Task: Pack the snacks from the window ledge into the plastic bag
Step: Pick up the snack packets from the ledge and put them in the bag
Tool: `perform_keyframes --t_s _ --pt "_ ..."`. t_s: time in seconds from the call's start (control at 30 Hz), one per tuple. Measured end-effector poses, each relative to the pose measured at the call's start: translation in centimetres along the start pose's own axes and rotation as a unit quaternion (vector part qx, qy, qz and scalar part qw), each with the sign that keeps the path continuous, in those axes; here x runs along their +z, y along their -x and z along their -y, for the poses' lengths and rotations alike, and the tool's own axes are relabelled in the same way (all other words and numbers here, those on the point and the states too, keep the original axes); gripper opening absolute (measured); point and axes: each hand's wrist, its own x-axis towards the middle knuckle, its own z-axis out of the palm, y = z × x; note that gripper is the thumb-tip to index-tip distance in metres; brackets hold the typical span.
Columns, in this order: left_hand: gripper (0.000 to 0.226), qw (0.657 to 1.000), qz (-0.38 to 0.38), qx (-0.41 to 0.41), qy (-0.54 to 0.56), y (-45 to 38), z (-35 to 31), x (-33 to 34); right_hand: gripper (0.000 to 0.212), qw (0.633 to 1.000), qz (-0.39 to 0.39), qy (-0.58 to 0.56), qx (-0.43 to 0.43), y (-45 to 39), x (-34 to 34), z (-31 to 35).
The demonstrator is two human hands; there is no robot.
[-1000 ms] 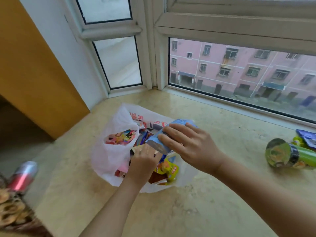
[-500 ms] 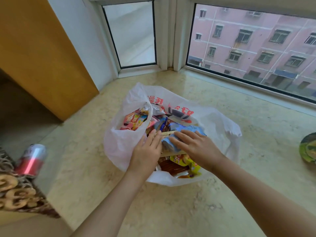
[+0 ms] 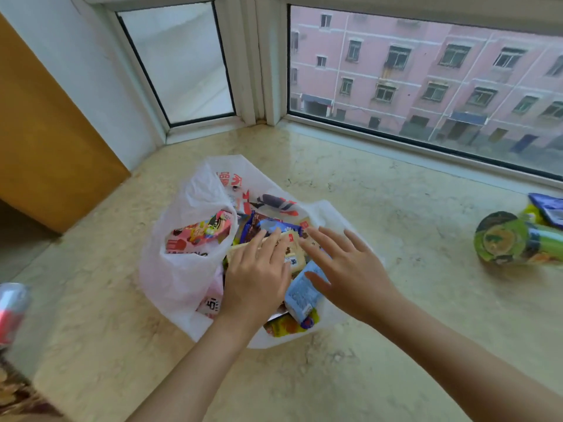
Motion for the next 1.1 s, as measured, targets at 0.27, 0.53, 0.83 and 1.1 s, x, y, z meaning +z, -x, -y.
perform_keyframes --t_s 0.27,0.53,0.83,1.1 --pt "0.041 0.996 -0.050 0.061 0.035 -4.1 -8.4 -3.4 0.050 0.996 -0.018 0.000 0.082 7.3 -4.8 -5.9" --pt "0.043 0.988 -0.035 0.125 0.078 -7.1 -19.5 -1.9 0.049 0.988 -0.011 0.024 0.154 17.0 -7.7 -13.5" --pt "0.052 0.980 0.057 0.185 0.040 -9.6 -30.4 2.9 0.049 0.971 0.021 0.038 0.236 27.1 -8.0 -22.5" --pt "0.074 0.965 0.097 0.244 0.013 -13.9 -39.9 6.8 0.049 0.949 0.041 0.042 0.309 33.3 -6.6 -29.1"
